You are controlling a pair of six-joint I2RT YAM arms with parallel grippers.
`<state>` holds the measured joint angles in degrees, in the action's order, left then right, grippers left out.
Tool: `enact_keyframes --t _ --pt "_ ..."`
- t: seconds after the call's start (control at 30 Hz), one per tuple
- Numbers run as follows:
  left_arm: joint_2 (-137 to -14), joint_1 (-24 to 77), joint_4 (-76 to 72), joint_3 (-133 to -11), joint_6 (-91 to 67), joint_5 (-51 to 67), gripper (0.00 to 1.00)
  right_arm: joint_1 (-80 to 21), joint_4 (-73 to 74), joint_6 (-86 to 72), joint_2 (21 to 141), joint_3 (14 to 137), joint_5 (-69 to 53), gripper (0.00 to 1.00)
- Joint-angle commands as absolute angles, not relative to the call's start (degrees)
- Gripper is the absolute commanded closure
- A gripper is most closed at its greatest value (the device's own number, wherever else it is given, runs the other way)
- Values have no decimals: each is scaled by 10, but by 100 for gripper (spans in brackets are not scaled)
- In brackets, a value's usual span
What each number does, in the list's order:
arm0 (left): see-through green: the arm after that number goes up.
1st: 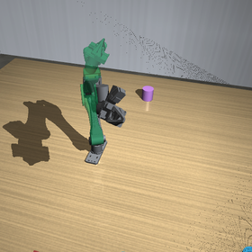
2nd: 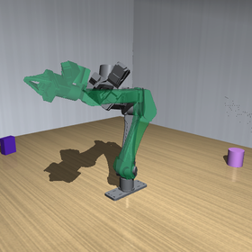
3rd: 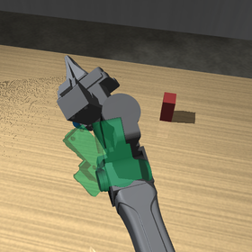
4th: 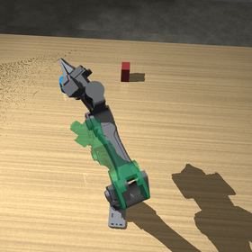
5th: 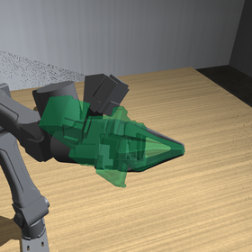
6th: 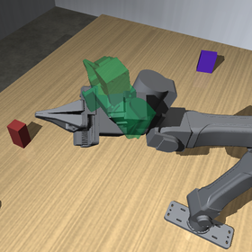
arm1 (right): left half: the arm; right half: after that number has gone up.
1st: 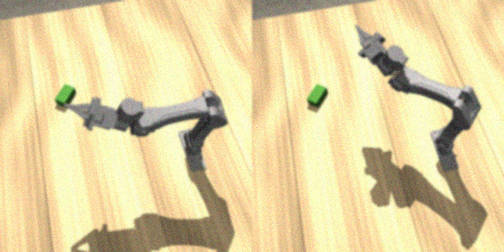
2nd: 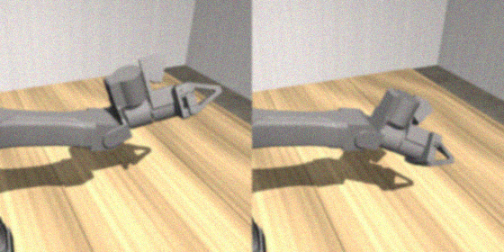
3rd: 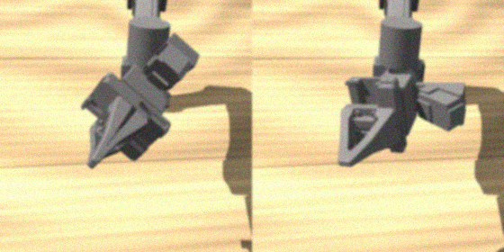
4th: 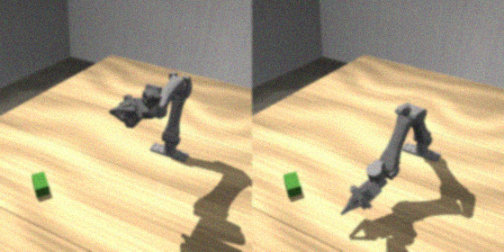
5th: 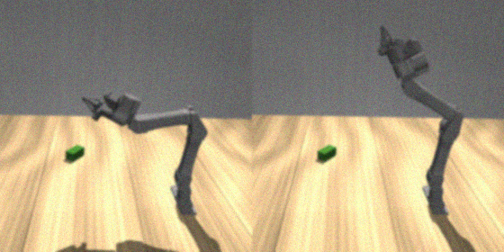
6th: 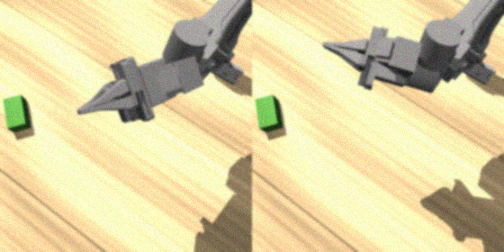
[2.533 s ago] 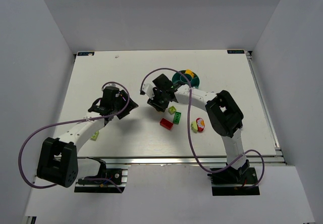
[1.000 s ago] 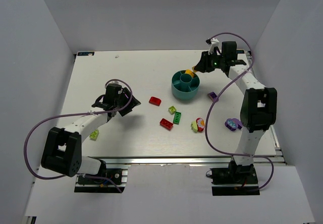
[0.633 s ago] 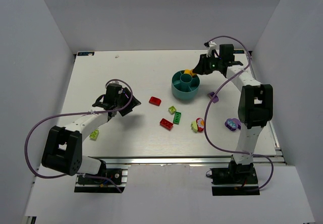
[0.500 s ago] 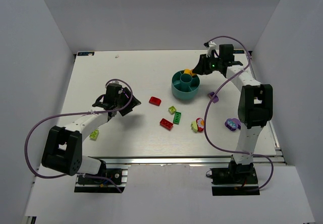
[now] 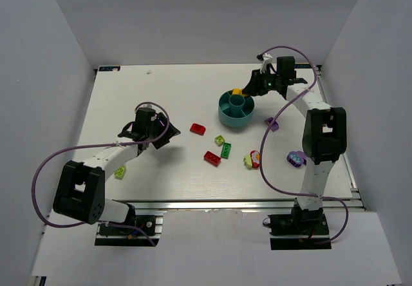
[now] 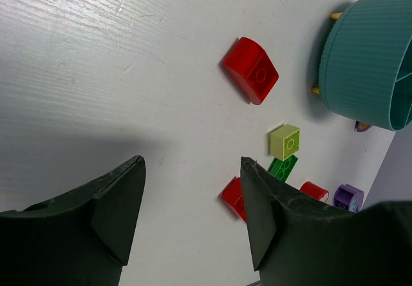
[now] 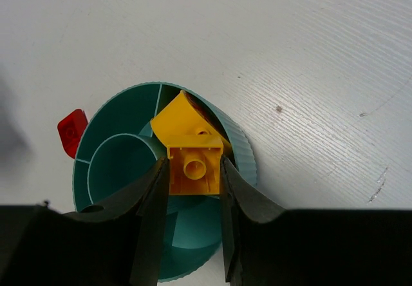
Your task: Sort the legos into containers by color
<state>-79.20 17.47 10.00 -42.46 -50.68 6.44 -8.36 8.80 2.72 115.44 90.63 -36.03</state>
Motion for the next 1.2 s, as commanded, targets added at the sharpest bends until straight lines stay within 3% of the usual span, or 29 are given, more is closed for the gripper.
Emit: enact_keyframes --t 0.0,0.13,0.23,0.6,0.7,0.8,1.0,1.07,1.1,1.17 --pt "-783 174 90 -420 -507 69 30 -87 69 23 1145 912 -372 71" --pt "-782 174 89 -420 -507 69 30 -88 67 27 1148 912 -367 52" --pt "-783 175 91 -418 -507 69 30 -87 67 31 1151 917 -366 43" --pt "-780 174 92 -422 -507 68 30 -86 45 35 1129 902 -367 39" --pt "-781 174 95 -424 -506 67 30 -84 43 58 1110 908 -351 32" --pt "-780 174 98 -431 -499 65 29 -75 32 99 1086 909 -336 11" --pt "-773 175 115 -453 -478 39 21 -53 48 250 1040 896 -383 11" --pt "-761 173 125 -462 -472 26 18 -47 104 309 1037 905 -484 12" --pt "-758 173 128 -465 -466 19 18 -47 142 344 1036 910 -515 17" --pt "-748 169 143 -473 -458 8 17 -49 254 446 1025 907 -570 39"
